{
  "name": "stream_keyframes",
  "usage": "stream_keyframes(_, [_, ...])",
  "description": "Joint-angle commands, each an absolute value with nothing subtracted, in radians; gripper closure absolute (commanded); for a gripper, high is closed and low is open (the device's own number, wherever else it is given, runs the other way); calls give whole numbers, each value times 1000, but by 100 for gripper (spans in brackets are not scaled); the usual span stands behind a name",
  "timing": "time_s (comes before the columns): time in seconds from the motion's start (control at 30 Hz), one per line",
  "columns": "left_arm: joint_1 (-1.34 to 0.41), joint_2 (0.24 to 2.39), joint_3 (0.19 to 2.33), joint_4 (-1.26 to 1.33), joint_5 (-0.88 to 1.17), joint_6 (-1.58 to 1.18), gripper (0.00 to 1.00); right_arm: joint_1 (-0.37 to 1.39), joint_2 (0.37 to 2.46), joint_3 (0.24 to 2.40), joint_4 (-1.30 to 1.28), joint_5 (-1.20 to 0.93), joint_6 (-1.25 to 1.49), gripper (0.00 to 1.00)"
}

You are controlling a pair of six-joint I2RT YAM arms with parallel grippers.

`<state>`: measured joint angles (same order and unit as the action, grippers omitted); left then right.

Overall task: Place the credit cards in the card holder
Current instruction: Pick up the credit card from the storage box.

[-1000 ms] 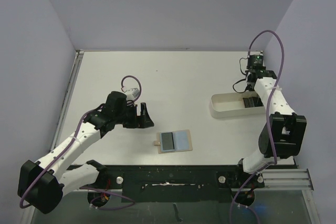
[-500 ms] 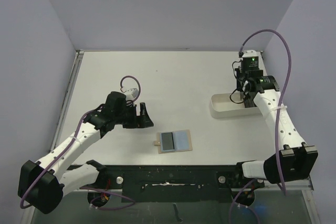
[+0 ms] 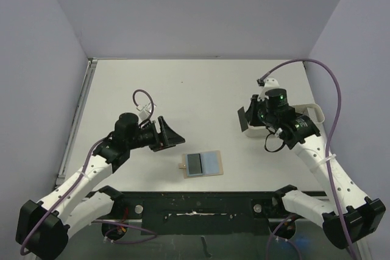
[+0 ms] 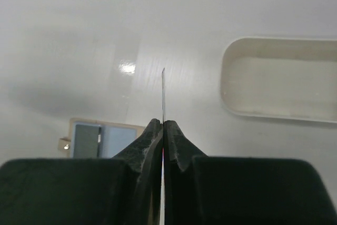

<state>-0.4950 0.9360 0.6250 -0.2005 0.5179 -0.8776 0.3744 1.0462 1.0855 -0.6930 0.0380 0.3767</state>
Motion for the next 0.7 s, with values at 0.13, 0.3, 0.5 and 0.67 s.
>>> stream_keyframes(0.13, [-491,911,423,328,591,-1263,32,482,934,872,-394,-172,632,100])
stream_keyframes(0.3, [-494,937,365,391,561,-1299,32,540,901,741,-260,-191,743,100])
stream_keyframes(0.5, [-497,972,328,372,530,-1282,33,602,923,594,-39,-239,884,100])
stream_keyframes(0.67, [-507,989,300,424,537,-1298,33,652,963,544,102,-240,967,100])
